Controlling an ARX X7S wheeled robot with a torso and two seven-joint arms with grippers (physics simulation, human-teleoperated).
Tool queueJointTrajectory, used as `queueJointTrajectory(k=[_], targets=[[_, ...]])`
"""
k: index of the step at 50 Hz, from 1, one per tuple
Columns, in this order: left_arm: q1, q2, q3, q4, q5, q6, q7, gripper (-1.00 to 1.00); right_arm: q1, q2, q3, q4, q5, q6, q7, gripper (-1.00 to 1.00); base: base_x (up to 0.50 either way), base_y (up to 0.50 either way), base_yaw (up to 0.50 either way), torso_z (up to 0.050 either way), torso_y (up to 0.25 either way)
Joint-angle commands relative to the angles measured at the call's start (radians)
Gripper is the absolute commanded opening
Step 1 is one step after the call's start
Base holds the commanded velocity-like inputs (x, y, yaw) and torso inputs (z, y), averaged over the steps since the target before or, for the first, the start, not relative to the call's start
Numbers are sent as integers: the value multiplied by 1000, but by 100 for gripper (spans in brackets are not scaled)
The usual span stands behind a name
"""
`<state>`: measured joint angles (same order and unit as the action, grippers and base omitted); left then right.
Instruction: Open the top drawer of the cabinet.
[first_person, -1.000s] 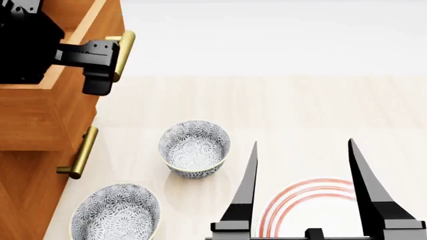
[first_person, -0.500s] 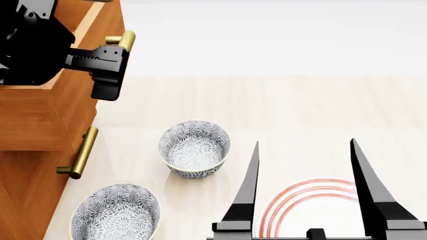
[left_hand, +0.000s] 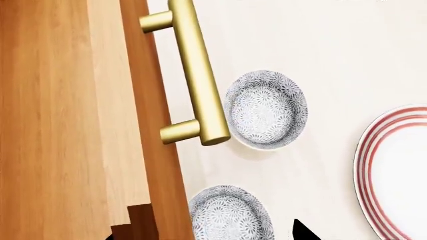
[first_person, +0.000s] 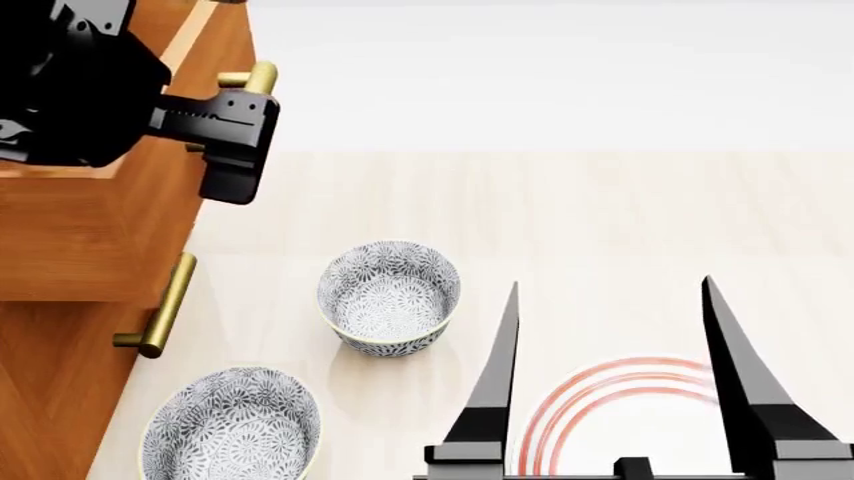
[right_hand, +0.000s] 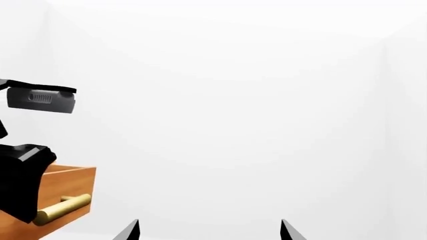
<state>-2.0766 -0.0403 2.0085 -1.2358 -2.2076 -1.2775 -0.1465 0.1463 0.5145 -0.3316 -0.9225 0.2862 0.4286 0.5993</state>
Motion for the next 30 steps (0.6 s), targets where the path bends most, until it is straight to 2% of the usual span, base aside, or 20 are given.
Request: queueJointTrajectory(k=[1,19,30], targets=[[-19,40,-173,-31,34,40,-16,100,-7,-18,26,-7,4,0,-35,100,0,0,0,0,0],[-14,40,-271,29,25,41,-95,100,-3,-11,23,-24,10,10,-24,100,0,0,0,0,1],[2,40,-326,99,-34,72,-176,100,3,-11,12,-23,9,8,-20,100,0,0,0,0,0]])
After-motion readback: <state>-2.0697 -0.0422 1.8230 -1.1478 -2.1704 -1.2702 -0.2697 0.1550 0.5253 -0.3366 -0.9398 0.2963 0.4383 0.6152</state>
